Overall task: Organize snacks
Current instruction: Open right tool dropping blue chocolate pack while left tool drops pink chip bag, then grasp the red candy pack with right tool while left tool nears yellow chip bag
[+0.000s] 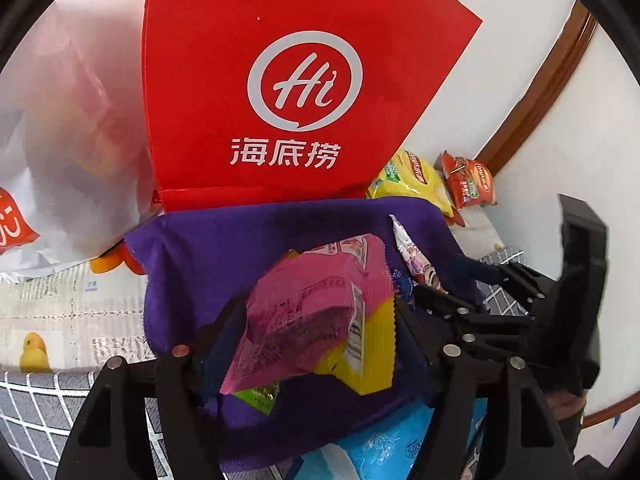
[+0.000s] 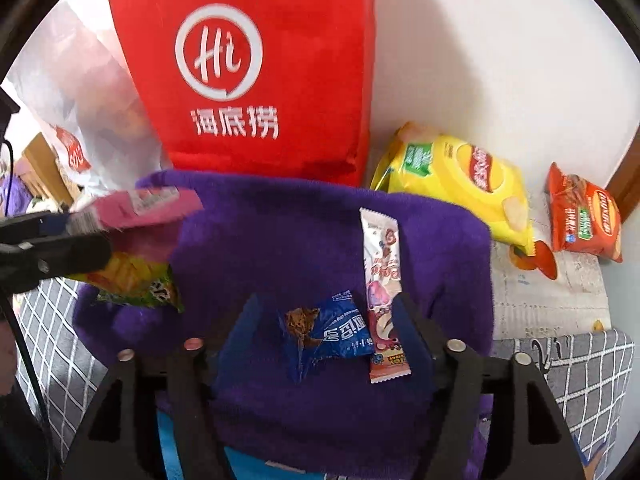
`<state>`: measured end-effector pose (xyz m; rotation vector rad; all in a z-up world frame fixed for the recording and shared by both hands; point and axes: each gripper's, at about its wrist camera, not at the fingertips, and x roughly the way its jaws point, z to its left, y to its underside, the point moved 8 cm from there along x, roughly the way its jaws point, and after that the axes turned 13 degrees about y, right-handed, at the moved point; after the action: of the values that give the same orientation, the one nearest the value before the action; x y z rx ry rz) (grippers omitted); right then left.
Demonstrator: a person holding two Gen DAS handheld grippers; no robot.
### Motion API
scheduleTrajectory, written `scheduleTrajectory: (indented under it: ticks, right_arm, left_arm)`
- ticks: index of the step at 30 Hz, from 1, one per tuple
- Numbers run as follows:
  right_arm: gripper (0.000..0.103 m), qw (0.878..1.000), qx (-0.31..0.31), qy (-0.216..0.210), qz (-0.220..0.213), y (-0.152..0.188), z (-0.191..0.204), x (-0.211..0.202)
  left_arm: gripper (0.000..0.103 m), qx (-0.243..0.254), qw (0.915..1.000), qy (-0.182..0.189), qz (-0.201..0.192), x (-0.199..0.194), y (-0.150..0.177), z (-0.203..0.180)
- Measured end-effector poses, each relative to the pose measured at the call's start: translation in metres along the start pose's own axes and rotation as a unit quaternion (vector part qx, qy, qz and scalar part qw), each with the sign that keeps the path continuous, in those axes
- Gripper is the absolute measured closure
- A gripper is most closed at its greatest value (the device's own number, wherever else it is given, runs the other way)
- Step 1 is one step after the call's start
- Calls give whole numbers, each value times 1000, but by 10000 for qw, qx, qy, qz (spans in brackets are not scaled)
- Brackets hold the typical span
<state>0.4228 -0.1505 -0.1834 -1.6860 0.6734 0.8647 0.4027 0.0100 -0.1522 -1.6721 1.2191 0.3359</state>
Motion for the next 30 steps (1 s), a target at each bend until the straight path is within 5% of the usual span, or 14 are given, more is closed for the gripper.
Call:
scheduleTrajectory:
  ticks: [8, 19, 24, 30]
  right_arm:
    - [33, 9992, 389, 92, -91, 8, -15, -25]
    - [33, 9974, 568, 355, -277, 30, -25, -81]
    - [33, 9933, 540, 826, -594, 42, -47, -115]
    - [31, 9910, 1016, 736, -473, 73, -74, -136]
  left_arm:
    - [15, 76, 9997, 63, -221, -17, -3, -14]
    - [14, 403, 9980, 337, -357, -52, -1, -50]
    - [14, 644, 9940, 592, -660, -79, -1, -78]
    - [14, 722, 9934, 500, -732, -93, 12, -93]
